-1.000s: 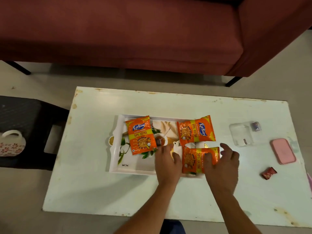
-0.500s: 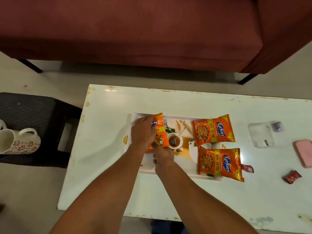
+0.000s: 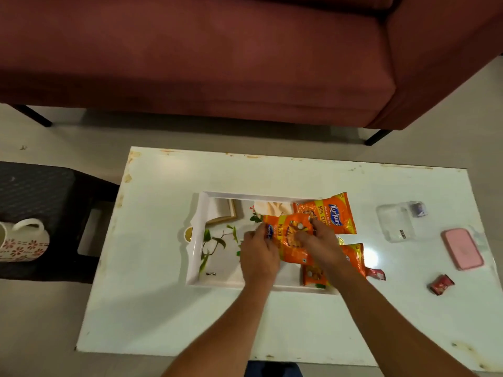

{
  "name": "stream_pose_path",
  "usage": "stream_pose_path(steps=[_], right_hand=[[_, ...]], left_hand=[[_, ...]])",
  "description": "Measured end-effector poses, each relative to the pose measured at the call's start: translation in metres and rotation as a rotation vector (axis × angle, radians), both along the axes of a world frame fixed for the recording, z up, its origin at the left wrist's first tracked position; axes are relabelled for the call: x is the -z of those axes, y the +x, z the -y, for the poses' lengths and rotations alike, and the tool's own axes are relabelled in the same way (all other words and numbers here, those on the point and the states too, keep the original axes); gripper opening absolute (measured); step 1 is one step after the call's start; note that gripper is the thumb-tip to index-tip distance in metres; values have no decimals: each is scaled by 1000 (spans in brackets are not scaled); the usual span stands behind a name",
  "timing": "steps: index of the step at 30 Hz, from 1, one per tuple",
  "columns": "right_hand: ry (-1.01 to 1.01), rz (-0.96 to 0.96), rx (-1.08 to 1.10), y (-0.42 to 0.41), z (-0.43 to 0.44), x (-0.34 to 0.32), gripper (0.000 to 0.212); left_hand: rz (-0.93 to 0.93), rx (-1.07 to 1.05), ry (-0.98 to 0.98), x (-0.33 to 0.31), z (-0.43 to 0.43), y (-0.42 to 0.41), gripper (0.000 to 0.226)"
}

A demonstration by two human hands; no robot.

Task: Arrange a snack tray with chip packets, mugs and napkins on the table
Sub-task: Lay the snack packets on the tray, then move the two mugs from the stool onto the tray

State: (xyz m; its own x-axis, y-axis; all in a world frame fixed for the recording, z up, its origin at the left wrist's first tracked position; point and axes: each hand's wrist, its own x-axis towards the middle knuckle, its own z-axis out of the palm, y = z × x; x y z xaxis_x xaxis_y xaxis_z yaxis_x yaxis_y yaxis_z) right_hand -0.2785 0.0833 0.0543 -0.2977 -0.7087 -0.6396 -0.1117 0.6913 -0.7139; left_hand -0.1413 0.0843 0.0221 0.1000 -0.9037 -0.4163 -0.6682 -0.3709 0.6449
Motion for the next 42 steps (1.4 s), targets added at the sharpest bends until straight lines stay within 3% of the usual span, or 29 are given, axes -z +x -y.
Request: stream_pose_path(steps=[6, 15, 18, 23, 27, 33, 37, 42], right_hand=[[63, -157, -44, -53, -19, 4, 28], [-7, -692, -104, -56, -34, 15, 45], [-94, -805, -58, -55, -39, -3, 36], [-322, -596, -208, -8, -25, -78, 18], [-401, -398, -474, 69, 2, -164, 25], [-544, -314, -796, 213, 24, -269, 32], [-624, -300, -958, 306, 31, -303, 32], [-622, -311, -1042, 410, 29, -305, 32]], left_hand=[[-121, 82, 63, 0, -26, -59, 43], [-23, 125, 84, 5, -29, -78, 48], [16, 117, 48, -9, -29, -66, 44], [67, -40, -54, -92, -12, -10, 45], [150, -185, -179, -187, -2, 62, 43], [262, -373, -268, -304, -10, 190, 43], [326, -437, -294, -336, -18, 278, 41], [359, -458, -285, -334, -21, 380, 40]])
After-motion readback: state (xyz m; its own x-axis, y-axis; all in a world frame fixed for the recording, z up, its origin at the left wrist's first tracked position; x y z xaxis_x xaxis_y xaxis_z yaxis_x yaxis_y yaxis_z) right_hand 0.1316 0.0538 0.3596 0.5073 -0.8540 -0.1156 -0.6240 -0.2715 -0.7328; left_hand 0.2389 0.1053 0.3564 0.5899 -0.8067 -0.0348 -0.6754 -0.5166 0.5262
